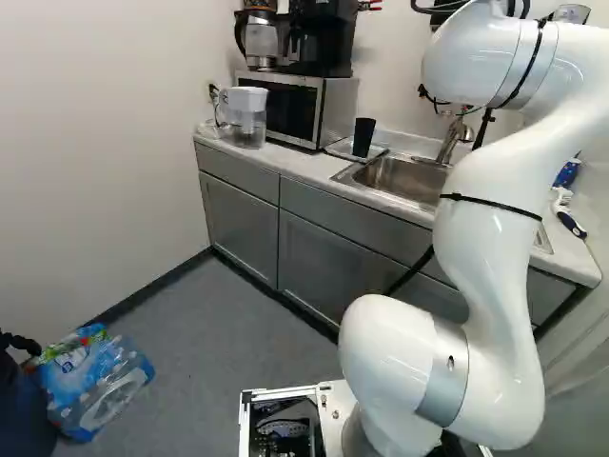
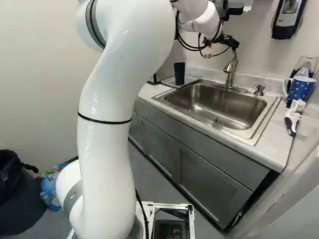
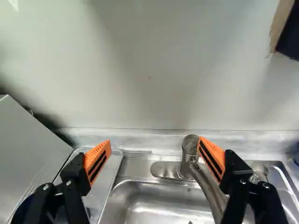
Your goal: Rinse the cup and place it in the tray
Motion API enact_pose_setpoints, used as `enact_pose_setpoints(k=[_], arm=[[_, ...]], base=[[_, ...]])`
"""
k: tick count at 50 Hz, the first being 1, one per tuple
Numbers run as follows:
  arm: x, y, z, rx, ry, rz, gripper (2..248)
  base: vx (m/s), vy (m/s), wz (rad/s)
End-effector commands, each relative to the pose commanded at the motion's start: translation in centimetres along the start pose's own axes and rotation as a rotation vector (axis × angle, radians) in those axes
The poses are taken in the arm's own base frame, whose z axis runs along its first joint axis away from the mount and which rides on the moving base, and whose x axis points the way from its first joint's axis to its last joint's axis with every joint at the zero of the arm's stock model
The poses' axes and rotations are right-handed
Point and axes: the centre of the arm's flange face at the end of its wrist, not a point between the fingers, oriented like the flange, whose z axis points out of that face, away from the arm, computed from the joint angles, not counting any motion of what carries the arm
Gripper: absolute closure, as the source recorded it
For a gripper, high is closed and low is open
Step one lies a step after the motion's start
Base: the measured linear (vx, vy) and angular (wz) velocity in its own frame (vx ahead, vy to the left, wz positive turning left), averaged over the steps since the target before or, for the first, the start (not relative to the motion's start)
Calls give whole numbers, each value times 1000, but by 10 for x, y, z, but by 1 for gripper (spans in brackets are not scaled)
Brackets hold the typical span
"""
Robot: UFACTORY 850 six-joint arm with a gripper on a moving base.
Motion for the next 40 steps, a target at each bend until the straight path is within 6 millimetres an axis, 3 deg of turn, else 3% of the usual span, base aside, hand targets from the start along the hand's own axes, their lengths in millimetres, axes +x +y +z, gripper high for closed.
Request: enact_pose_setpoints(k=[40], arm=[[-1,0,0,0,-6,0,3]], base=[[0,0,0]])
